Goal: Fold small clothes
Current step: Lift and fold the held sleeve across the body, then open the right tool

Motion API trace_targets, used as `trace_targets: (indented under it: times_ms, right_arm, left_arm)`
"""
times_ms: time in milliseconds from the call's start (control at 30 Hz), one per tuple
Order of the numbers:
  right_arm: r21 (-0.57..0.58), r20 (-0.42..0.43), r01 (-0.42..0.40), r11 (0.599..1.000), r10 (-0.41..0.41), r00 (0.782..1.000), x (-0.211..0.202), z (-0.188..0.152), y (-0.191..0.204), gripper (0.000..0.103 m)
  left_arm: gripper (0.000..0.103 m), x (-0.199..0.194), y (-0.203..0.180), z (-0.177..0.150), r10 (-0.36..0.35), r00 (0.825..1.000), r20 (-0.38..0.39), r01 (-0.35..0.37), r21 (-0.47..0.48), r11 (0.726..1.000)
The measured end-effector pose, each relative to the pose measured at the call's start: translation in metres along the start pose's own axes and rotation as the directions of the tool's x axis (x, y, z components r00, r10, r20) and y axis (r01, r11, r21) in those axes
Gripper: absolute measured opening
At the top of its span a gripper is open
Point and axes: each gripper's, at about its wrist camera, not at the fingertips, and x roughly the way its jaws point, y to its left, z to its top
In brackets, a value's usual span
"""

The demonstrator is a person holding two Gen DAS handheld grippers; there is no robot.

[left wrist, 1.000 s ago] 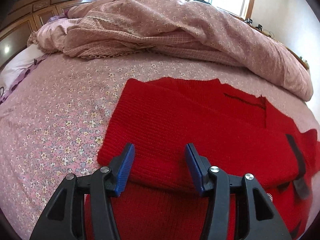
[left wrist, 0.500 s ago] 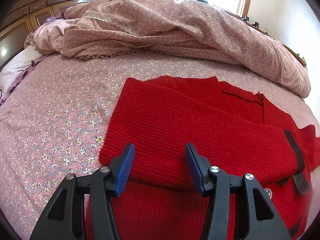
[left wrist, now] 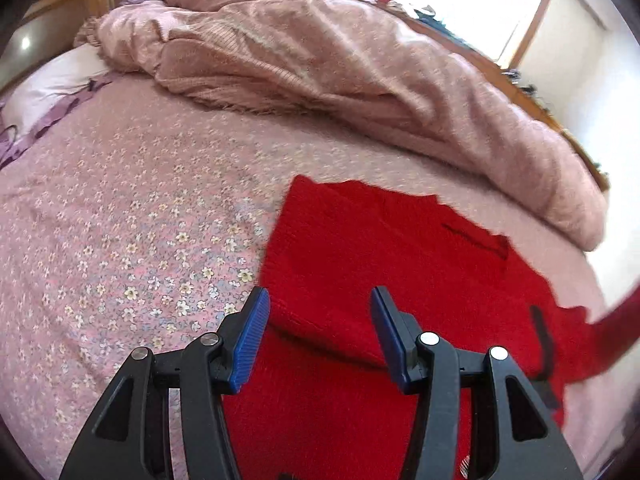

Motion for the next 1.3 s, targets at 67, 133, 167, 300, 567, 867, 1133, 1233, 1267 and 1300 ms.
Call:
trace_targets:
  times_ms: [67, 133, 167, 300, 567, 867, 1133, 1233, 1267, 1300]
  right_arm:
    - [-0.051, -0.014, -0.039, 0.998, 0.038, 0.999, 0.002, -0.007, 0.045, 0.011]
    - [-0.112, -0.034, -0.067, 0.991, 0.064, 0.997, 0.009, -0.017, 0.092, 0.011]
    - [-0.145, -0.043, -0.069, 0.987, 0.064, 0.997, 0.014, -0.022, 0.112, 0.011]
    - [-0.239, -0.045, -0.083, 0.968, 0.074, 0.996, 0.023, -0.051, 0.177, 0.011]
    - [-0.118, -0.142, -0.215, 0.969, 0.198, 0.97, 0.073, -0.137, 0.251, 0.011]
    - [-0.201, -0.461, -0.296, 0.934, 0.177, 0.87, 0.164, -0.306, 0.304, 0.011]
    - [-0.112, -0.509, -0.317, 0.942, 0.22, 0.832, 0.17, -0.318, 0.284, 0.011]
    - [-0.101, -0.522, -0.315, 0.944, 0.22, 0.824, 0.174, -0.319, 0.287, 0.012]
    - [-0.106, -0.526, -0.315, 0.943, 0.215, 0.823, 0.174, -0.319, 0.288, 0.012]
    - [-0.117, -0.526, -0.316, 0.942, 0.211, 0.824, 0.174, -0.32, 0.289, 0.012]
  left_arm:
    - [0.049, -0.011, 0.01, -0.004, -0.047, 0.998, 0.03, 0.046, 0.025, 0.999]
    - [0.055, -0.019, 0.028, -0.015, -0.066, 0.991, 0.117, 0.061, 0.046, 0.997]
    - [0.055, -0.017, 0.034, -0.016, 0.01, 0.994, 0.112, -0.013, 0.029, 0.999]
    - [0.055, -0.013, 0.046, 0.001, 0.012, 0.998, 0.054, -0.01, -0.033, 0.999]
    - [0.055, 0.004, 0.037, 0.005, 0.045, 0.999, -0.026, -0.044, 0.033, 0.998]
    - [0.055, 0.026, 0.045, 0.003, 0.142, 0.986, -0.085, -0.136, 0.075, 0.988]
    - [0.055, 0.044, 0.057, 0.007, 0.161, 0.981, -0.104, -0.16, 0.021, 0.987]
    - [0.055, 0.051, 0.055, 0.006, 0.191, 0.98, -0.058, -0.189, 0.035, 0.981]
    - [0.055, 0.055, 0.055, 0.006, 0.2, 0.978, -0.061, -0.198, 0.037, 0.979]
    - [0.055, 0.058, 0.056, 0.007, 0.206, 0.976, -0.067, -0.204, 0.033, 0.978]
